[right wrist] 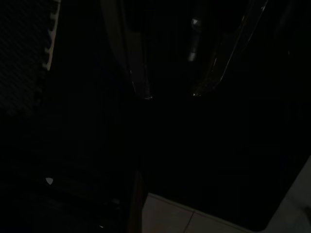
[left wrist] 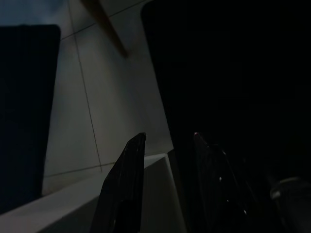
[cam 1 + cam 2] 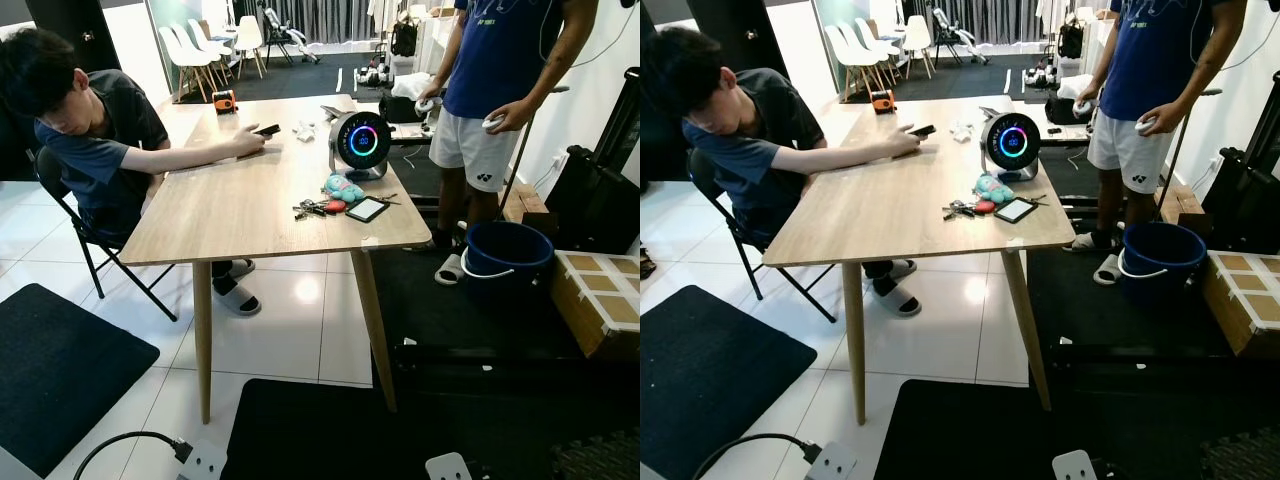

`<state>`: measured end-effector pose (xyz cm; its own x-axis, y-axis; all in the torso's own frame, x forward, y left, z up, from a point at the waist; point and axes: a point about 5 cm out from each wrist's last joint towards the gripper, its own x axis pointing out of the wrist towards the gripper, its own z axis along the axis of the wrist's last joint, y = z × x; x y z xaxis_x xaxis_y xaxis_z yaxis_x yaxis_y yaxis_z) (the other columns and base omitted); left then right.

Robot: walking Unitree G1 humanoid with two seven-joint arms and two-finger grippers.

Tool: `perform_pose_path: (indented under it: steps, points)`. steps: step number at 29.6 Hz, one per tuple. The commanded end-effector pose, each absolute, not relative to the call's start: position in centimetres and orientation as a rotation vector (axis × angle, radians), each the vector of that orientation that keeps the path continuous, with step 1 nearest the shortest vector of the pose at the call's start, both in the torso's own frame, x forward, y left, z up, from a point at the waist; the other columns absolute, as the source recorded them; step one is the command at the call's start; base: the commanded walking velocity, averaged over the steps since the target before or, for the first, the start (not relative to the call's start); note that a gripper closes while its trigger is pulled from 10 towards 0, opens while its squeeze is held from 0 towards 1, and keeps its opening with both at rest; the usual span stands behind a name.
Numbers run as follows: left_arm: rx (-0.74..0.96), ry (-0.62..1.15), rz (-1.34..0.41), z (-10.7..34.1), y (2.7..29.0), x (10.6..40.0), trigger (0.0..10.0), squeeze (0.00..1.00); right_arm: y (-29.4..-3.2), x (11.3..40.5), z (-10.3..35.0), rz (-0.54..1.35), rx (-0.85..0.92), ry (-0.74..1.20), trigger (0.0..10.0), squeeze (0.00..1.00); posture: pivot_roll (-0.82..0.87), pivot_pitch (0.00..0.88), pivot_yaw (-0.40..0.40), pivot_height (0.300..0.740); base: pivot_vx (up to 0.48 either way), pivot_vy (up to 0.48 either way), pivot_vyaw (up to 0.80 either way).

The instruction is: Hang keys on a hook

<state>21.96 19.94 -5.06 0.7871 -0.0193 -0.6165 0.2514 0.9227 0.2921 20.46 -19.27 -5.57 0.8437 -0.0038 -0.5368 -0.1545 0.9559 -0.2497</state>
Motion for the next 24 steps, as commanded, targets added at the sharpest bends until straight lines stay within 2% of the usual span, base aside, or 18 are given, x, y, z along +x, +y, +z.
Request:
perform_pose_path:
  steps: [1, 6, 12, 21, 24]
  points:
    - [0.327, 0.668, -0.105, -5.4, 20.0, 21.5, 10.0, 0.00, -19.3, 19.5, -6.2, 0.110, -0.315, 0.607, 10.0, 0.00, 0.06, 0.106, 0.034, 0.740, 0.000, 0.000, 0.00]
    - [0.220, 0.675, -0.023, -5.8, 19.2, 21.0, 10.0, 0.00, -21.7, 19.0, -6.1, 0.131, -0.389, 0.636, 10.0, 0.00, 0.05, 0.113, -0.022, 0.740, 0.000, 0.000, 0.00]
    - [0.181, 0.682, 0.004, -6.2, 18.4, 20.5, 10.0, 0.00, -22.9, 19.5, -5.5, 0.136, -0.420, 0.633, 10.0, 0.00, 0.04, 0.109, -0.058, 0.740, 0.000, 0.000, 0.00]
    - [0.177, 0.664, 0.029, -6.2, 18.2, 20.3, 10.0, 0.00, -21.8, 20.8, -5.0, 0.159, -0.409, 0.592, 10.0, 0.00, 0.05, 0.100, -0.055, 0.740, 0.000, 0.000, 0.00]
    - [0.196, 0.580, 0.010, -5.2, 18.4, 21.2, 10.0, 0.00, -20.7, 21.8, -4.4, 0.152, -0.352, 0.528, 10.0, 0.00, 0.06, 0.098, -0.042, 0.740, 0.000, 0.000, 0.00]
